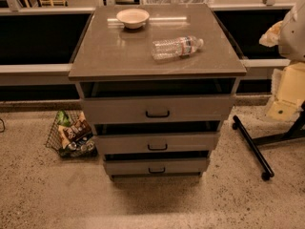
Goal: Open top drawer
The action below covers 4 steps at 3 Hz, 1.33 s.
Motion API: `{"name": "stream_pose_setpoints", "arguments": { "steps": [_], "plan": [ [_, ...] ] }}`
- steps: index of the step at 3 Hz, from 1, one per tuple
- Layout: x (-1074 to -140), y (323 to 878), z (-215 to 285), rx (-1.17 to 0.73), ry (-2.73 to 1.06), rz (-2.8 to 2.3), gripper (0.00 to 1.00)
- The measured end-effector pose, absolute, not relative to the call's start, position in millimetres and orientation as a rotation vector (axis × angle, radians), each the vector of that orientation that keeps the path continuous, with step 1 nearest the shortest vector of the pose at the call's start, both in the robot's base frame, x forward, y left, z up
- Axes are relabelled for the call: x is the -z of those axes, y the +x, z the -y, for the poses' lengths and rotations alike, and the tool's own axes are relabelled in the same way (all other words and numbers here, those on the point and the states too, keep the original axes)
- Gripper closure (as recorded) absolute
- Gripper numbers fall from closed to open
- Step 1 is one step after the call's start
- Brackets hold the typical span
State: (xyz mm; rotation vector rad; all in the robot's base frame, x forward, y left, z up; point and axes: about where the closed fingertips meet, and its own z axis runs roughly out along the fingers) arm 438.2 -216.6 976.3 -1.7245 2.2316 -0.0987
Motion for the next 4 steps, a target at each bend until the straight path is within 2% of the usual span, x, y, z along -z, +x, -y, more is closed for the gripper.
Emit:
{"name": "stream_pose_setpoints", "arguments": {
  "steps": [1,2,4],
  "plan": [
    [-976,438,217,0.098,-1.725,-2.231,0.00],
    [-931,443,209,-0.018,-1.795,-2.192,0.00],
    [-770,454,159,-0.332,-2.065,-2.047,0.00]
  ]
}}
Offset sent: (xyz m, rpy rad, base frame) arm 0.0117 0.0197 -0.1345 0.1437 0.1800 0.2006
